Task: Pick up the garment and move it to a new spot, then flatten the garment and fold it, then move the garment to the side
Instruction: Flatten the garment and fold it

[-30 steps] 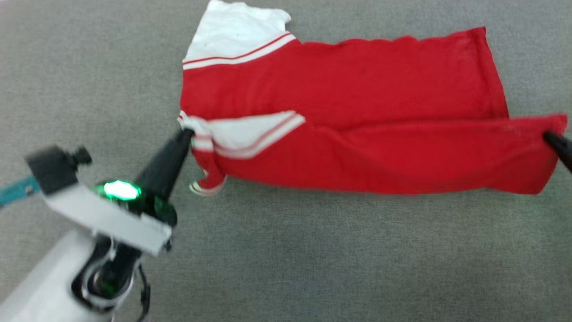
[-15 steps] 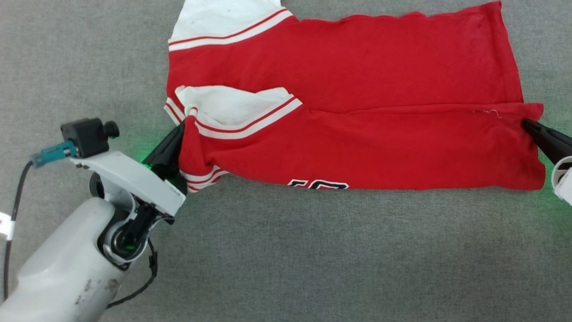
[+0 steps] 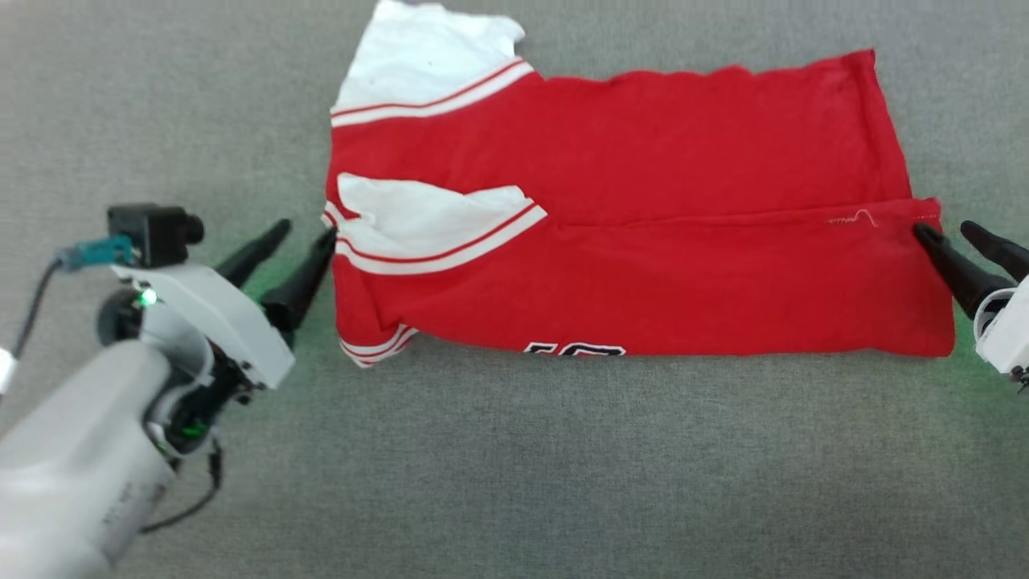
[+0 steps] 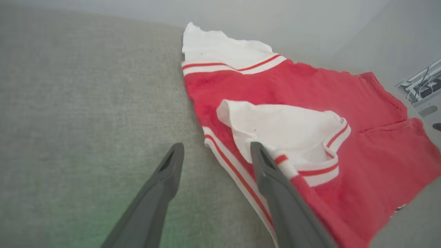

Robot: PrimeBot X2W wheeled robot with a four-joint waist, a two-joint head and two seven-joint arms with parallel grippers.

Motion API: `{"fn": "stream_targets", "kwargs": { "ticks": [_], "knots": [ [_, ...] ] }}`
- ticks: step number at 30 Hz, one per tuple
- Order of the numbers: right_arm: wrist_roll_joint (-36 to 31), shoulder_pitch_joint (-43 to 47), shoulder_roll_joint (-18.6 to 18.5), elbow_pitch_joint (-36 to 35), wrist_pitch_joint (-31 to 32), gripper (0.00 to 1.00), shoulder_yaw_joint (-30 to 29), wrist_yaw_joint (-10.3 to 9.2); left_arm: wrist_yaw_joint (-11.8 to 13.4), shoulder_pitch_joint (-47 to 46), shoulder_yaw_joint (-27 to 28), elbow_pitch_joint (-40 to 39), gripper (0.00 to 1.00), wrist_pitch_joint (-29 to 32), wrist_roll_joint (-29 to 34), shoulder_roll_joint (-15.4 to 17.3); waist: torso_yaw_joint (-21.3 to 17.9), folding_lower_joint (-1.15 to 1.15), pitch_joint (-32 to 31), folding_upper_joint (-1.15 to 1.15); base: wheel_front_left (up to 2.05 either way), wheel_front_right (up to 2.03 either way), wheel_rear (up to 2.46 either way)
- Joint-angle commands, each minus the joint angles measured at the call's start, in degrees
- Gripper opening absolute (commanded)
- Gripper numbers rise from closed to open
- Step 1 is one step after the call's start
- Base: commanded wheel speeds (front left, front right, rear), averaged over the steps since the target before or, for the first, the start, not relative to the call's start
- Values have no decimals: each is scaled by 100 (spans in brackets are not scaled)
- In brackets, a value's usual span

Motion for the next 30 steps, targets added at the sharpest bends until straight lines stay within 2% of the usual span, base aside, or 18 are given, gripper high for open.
{"fn": "stream_targets", "kwargs": {
  "ticks": [1, 3, 7, 12, 15, 18, 23, 30],
  "knots": [
    [-11, 21, 5, 51, -100, 100, 24, -9, 8, -116, -55, 50, 100, 85, 86, 92, 59, 0, -255, 0, 0, 0, 0],
    [8, 75, -6, 111, -220, 100, 70, -9, 38, -268, -177, 51, 100, 331, 256, 238, 72, 0, -373, 0, 0, 0, 0],
    [38, 179, -11, 145, -399, 100, 140, -9, 258, -547, -369, -266, 100, 1059, 395, 527, 83, 0, -533, 0, 0, 0, 0],
    [112, 219, -64, 111, -496, 100, 205, -9, 584, -683, -529, -1242, 100, 2545, -126, 838, 54, 0, -543, 0, 0, 0, 0],
    [139, 158, -75, 53, -548, 100, 258, -9, 884, -728, -587, -1830, 100, 3410, -541, 1012, -3, 0, -463, 0, 0, 0, 0],
    [162, 62, -54, -4, -597, 100, 292, -9, 1144, -785, -717, -2211, 100, 4043, -686, 1172, -93, 0, -349, 0, 0, 0, 0],
    [153, -72, -60, -144, -611, 100, 308, -9, 1451, -721, -851, -2238, 100, 4529, -853, 1192, -294, 0, -130, 0, 0, 0, 0],
    [25, -212, -89, -376, -727, 100, 174, -9, 1338, -480, -847, -1700, 100, 4635, -1221, 995, -570, 0, 138, 0, 0, 0, 0]
  ]
}}
